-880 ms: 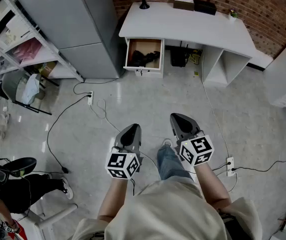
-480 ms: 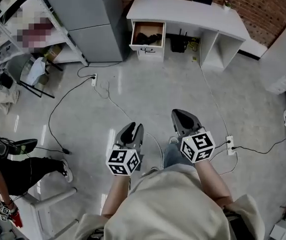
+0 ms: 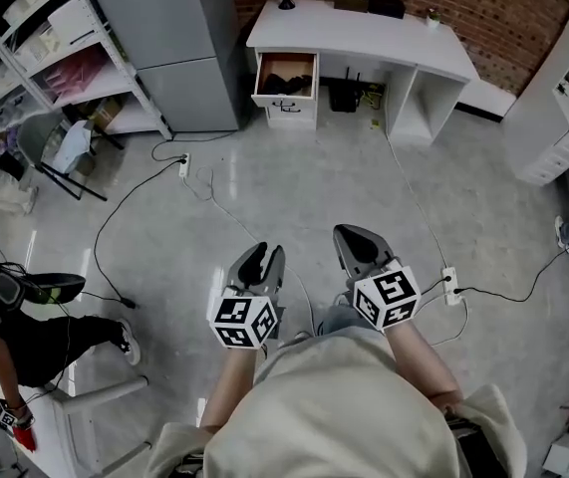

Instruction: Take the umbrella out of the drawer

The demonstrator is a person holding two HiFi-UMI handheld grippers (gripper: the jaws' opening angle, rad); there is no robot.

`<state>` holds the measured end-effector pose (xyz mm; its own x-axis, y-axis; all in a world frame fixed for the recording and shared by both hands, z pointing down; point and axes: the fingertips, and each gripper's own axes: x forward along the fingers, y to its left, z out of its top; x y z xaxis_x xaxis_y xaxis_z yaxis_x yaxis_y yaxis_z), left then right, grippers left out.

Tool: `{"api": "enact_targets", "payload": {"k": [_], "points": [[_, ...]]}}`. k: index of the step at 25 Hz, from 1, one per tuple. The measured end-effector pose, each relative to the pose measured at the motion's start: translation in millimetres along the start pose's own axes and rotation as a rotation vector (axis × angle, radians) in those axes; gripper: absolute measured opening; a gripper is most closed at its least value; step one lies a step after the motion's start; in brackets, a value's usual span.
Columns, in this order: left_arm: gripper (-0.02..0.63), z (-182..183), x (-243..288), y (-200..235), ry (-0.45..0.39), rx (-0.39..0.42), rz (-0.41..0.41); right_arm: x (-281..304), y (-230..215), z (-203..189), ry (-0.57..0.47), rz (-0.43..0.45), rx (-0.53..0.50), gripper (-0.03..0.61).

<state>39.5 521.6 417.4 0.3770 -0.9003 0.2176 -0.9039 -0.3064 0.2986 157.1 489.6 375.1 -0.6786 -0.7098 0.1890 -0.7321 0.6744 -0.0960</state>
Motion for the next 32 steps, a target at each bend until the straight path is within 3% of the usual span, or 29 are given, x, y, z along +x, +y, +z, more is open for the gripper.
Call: {"api": "enact_targets", "payload": {"k": [10,18,21,32], "points": [[0.113,13.7,-17.9,5.4,-0.026,0.043,-0.008,-5.2,12.5,1.6,-0.016,-0.036,-0.012,0.003],[0.165,8.7,-5.9,21.3,-0.012,0.047,0.008,13.1,10.7,-4.0,0.003,0.033,0.005,0.234],[0.195,8.5,9.8,28.1,-0.006,0.044,0.010,27.7,-1.3,-4.9,0.003,0.049,0.023,0.292],[0.326,42.9,116.4,69.2,-0.007,0.047,0.018,122.6,-87.4,20.4,-0.012,0.053,0.022,0.404]]}}
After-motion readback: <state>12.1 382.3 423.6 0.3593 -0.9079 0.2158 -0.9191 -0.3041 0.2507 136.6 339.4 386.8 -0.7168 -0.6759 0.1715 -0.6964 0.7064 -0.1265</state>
